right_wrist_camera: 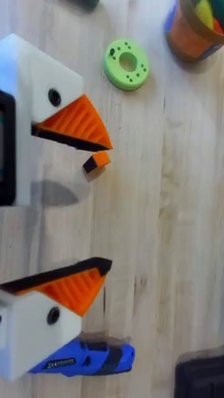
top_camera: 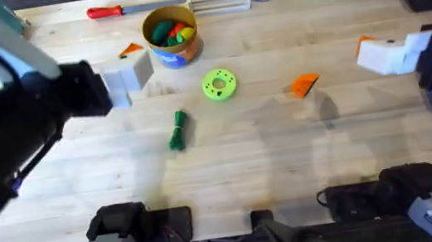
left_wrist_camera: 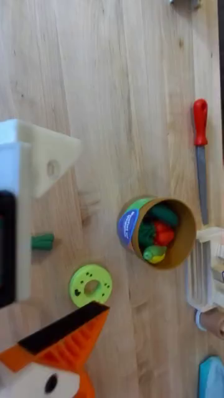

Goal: Pick up the gripper from the table and insert it into the empty holder that is missing its gripper. Then pick up a screw, insert it into the mounting hole, and use the screwdriver to tighten it. Finally, clean up the table by picking up the vegetable and placing it into the bucket.

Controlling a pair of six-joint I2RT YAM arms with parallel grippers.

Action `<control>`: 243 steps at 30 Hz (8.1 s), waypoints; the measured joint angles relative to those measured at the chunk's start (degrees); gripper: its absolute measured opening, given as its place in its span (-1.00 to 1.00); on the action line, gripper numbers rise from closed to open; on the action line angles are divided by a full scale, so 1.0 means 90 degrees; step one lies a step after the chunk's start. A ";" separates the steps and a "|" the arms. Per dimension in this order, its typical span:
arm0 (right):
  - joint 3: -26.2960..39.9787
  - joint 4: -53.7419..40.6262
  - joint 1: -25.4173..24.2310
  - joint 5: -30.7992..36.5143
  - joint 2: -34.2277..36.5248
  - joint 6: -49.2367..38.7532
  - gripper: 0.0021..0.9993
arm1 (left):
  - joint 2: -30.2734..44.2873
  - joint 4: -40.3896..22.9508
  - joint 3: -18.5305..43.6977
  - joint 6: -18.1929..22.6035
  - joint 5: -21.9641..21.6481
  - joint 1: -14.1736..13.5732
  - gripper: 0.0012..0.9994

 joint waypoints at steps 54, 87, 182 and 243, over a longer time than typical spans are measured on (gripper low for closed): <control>0.0259 -0.2426 0.0000 -0.0007 0.0373 0.0000 0.98 | -0.0486 0.2758 -0.0894 -0.0090 0.2392 -0.0738 0.99; 0.0259 -0.2423 0.0000 -0.0007 0.0373 0.0000 0.98 | -0.4031 0.5659 -0.5033 -0.0071 0.1525 -0.0738 0.99; 0.0228 0.0501 0.0822 -0.1028 0.4916 -0.1744 0.43 | -0.4000 0.4357 -0.5596 -0.0619 0.5870 -0.0738 0.99; -0.2330 0.8690 0.3075 -0.7009 0.5001 0.6723 -0.99 | -0.4000 0.4357 -0.5596 -0.0619 0.5870 -0.0738 0.99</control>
